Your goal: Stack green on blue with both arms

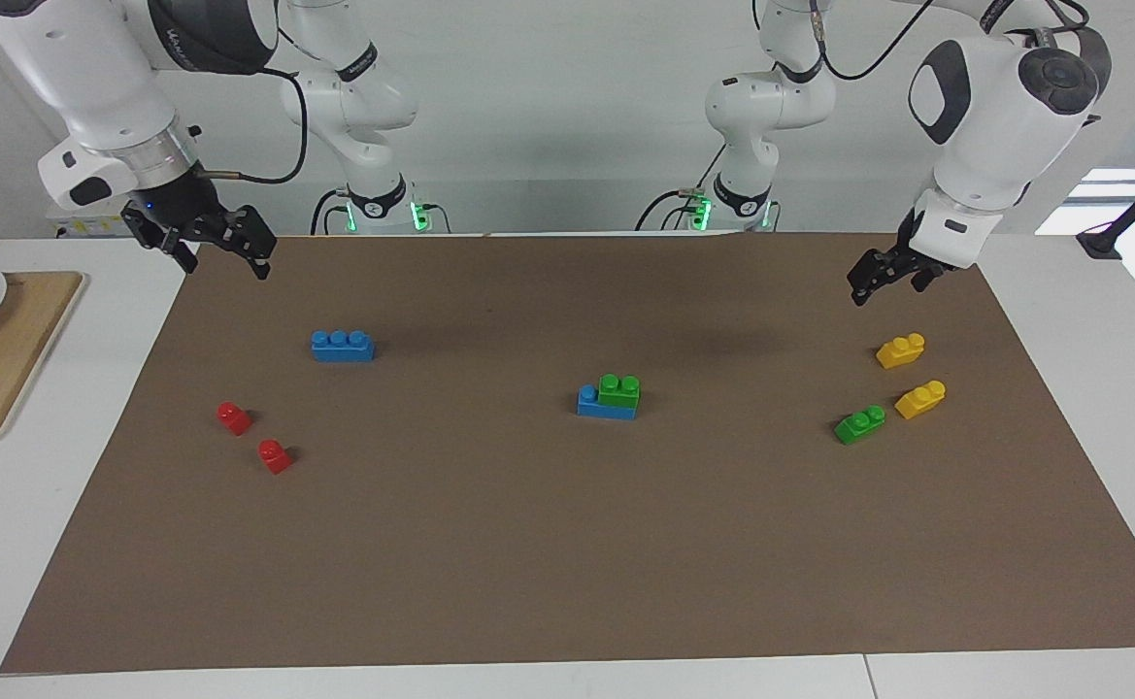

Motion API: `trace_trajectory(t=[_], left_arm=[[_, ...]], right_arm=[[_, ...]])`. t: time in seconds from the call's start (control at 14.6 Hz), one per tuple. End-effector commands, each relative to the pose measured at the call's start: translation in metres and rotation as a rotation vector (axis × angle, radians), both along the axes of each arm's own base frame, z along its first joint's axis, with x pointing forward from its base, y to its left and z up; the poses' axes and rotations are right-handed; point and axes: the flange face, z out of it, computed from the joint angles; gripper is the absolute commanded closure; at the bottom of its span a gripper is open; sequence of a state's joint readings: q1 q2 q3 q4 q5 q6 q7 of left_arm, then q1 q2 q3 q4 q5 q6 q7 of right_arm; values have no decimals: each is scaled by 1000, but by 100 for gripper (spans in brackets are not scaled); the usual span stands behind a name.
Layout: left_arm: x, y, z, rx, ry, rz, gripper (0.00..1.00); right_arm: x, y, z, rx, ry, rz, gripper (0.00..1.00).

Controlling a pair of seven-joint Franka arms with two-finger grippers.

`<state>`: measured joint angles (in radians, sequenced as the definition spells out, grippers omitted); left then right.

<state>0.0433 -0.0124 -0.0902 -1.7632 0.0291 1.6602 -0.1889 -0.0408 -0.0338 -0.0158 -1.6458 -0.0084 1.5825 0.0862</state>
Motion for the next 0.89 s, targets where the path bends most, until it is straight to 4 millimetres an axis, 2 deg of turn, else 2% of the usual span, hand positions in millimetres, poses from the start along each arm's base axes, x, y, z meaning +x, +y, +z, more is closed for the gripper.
trace_trajectory(t=[0.0, 0.69, 0.82], left_arm=[[10, 3, 3, 12, 27, -43, 0], [7, 5, 5, 9, 13, -65, 0], [6, 5, 13, 9, -1, -67, 0]], right_arm=[[-5, -1, 7, -22, 1, 31, 0], [-4, -2, 7, -18, -5, 27, 0], [-4, -1, 7, -16, -7, 27, 0]])
